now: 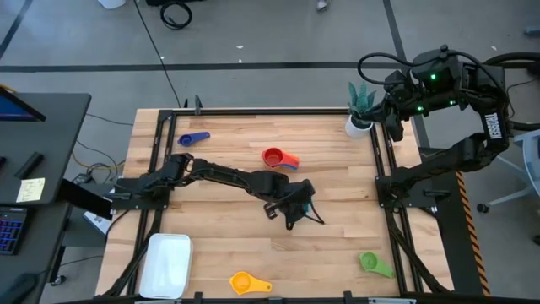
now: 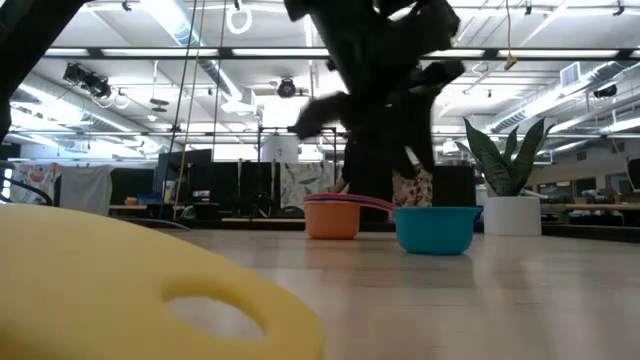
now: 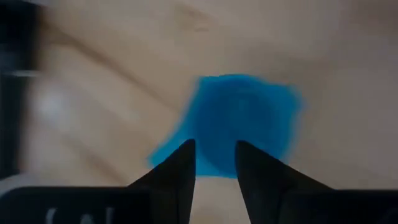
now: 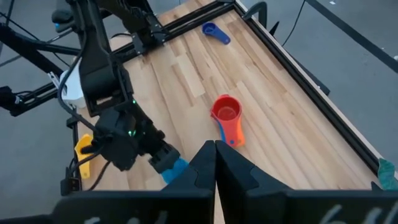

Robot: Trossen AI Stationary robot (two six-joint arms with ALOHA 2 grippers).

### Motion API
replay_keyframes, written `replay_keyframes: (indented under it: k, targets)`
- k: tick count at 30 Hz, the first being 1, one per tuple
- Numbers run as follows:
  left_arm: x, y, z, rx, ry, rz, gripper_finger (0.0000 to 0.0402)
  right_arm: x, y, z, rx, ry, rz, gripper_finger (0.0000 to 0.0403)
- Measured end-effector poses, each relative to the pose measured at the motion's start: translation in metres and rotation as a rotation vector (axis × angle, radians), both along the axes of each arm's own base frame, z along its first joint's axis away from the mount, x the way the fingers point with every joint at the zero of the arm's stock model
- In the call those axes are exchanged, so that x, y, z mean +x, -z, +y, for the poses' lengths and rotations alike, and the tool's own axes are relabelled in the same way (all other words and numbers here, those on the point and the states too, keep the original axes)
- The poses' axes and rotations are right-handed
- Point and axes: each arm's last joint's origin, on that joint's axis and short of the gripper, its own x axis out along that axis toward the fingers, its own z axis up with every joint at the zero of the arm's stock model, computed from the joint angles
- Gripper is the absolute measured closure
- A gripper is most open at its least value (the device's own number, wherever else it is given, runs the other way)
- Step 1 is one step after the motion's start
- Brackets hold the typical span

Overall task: Nest measuring cups in basket
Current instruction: Stack the light blue measuring cup on top of the red measuring cup

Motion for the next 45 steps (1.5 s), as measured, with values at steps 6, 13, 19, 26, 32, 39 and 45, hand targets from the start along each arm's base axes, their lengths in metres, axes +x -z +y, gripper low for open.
replay_keyframes:
  k: [6, 13, 19, 26, 32, 39, 45]
  targets:
    - [-0.010, 0.003, -0.003, -0.139, -0.015, 0.121, 0.0302, 0.000, 0.000, 0.000, -0.015, -0.012, 0.002, 0.0392]
    - [-0.008, 0.006, -0.001, -0.139, -0.012, 0.098, 0.0306, 0.000, 0.000, 0.000, -0.029, -0.023, 0.004, 0.0392]
    - [-0.007, 0.012, 0.005, -0.148, -0.014, 0.123, 0.0306, 0.000, 0.000, 0.000, -0.032, -0.026, 0.004, 0.0392]
    - [-0.002, 0.028, 0.006, -0.135, 0.019, 0.140, 0.0306, 0.000, 0.000, 0.000, -0.032, -0.026, 0.004, 0.0392]
    - [0.000, 0.043, 0.006, -0.105, 0.049, 0.171, 0.0310, 0.000, 0.000, 0.000, -0.032, -0.026, 0.003, 0.0392]
    - [0.003, 0.047, 0.010, -0.080, 0.012, 0.162, 0.0386, -0.001, 0.000, 0.000, -0.032, -0.026, 0.002, 0.0392]
    - [0.001, 0.048, 0.008, -0.002, -0.014, 0.165, 0.0389, -0.001, 0.000, 0.000, -0.033, -0.027, 0.002, 0.0392]
